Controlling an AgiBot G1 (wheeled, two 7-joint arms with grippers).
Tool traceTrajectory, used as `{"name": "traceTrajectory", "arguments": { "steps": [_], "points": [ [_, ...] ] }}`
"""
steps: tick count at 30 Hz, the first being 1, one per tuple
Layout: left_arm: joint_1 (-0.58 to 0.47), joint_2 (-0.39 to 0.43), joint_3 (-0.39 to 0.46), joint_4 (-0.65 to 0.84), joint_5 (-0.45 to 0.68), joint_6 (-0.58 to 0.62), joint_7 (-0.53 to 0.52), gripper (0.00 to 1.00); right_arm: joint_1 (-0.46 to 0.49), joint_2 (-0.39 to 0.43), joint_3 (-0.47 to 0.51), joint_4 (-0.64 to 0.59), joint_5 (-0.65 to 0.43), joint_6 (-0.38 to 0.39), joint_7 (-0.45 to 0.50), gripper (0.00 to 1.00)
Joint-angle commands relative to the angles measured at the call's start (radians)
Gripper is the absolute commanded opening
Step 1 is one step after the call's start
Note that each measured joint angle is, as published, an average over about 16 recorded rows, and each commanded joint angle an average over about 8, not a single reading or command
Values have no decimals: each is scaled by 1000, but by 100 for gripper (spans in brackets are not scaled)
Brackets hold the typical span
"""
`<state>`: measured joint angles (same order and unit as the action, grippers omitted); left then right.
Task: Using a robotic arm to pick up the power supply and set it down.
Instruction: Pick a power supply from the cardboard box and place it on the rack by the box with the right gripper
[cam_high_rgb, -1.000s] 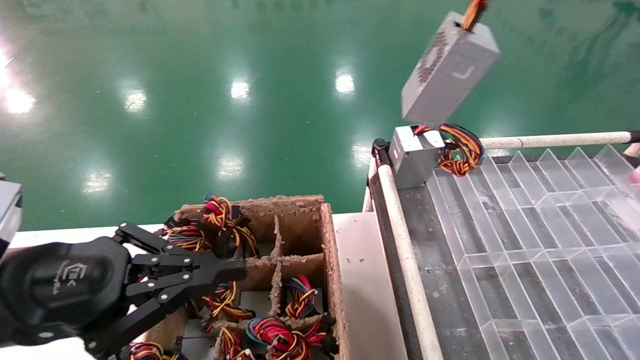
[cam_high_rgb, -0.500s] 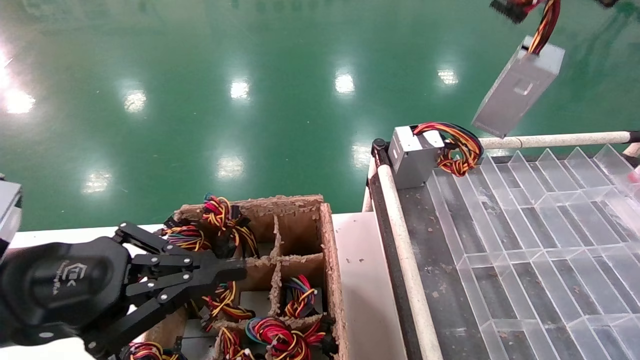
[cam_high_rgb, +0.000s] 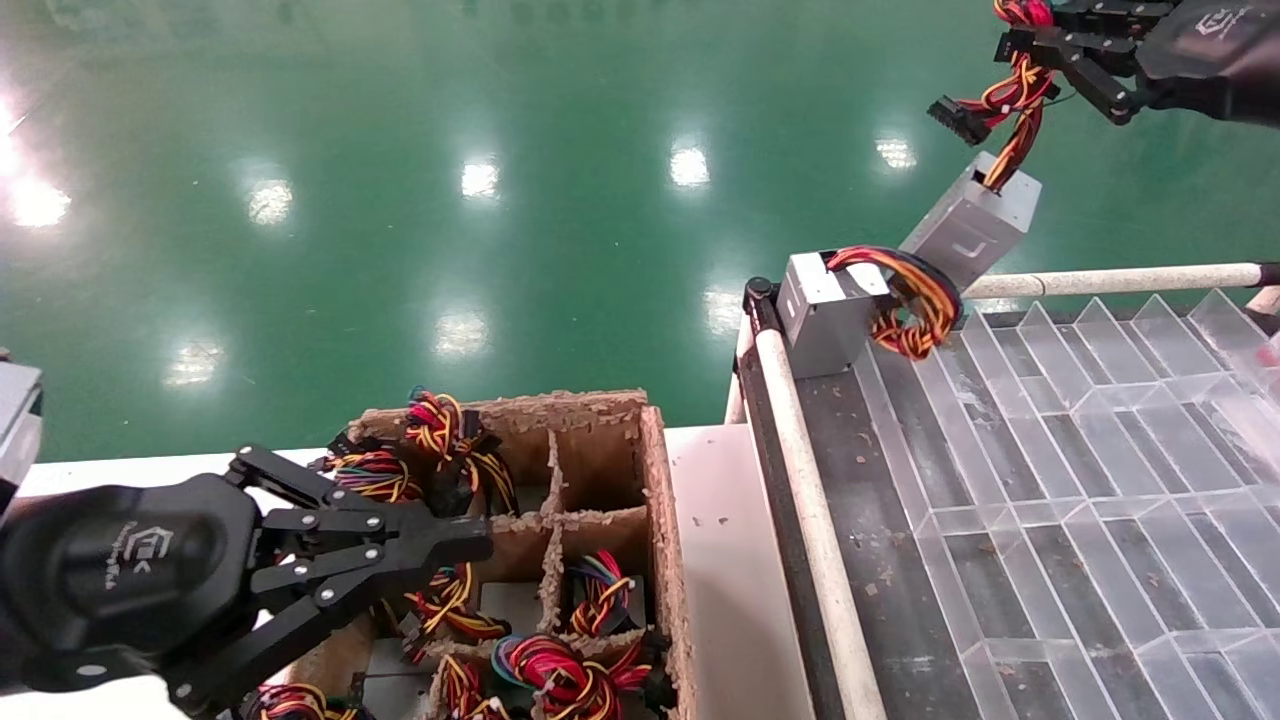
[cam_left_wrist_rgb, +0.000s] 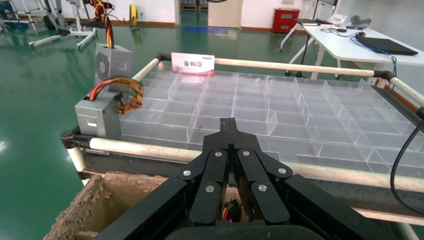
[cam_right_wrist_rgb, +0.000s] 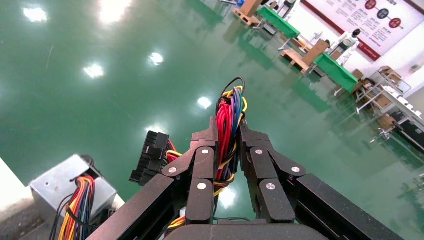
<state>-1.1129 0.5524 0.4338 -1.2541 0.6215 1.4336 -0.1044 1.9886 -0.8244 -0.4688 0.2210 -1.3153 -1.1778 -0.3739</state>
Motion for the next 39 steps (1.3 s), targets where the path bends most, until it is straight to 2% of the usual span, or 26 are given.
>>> {"name": "traceTrajectory", "arguments": {
  "steps": [1, 14, 24, 28, 39],
  "points": [
    [0, 0, 0, 0, 0, 0, 0, 0, 10, -5, -5, -26, -7, -7, -19, 0],
    [0, 0, 0, 0, 0, 0, 0, 0, 76, -1, -50, -81, -63, -173, -34, 0],
    [0, 0, 0, 0, 0, 0, 0, 0, 90, -32, -74, -121, -92, -234, -32, 0],
    [0, 0, 0, 0, 0, 0, 0, 0, 93, -39, -79, -139, -99, -229, -43, 0],
    [0, 0, 0, 0, 0, 0, 0, 0, 114, -7, -101, -183, -137, -116, -68, 0]
  ]
}}
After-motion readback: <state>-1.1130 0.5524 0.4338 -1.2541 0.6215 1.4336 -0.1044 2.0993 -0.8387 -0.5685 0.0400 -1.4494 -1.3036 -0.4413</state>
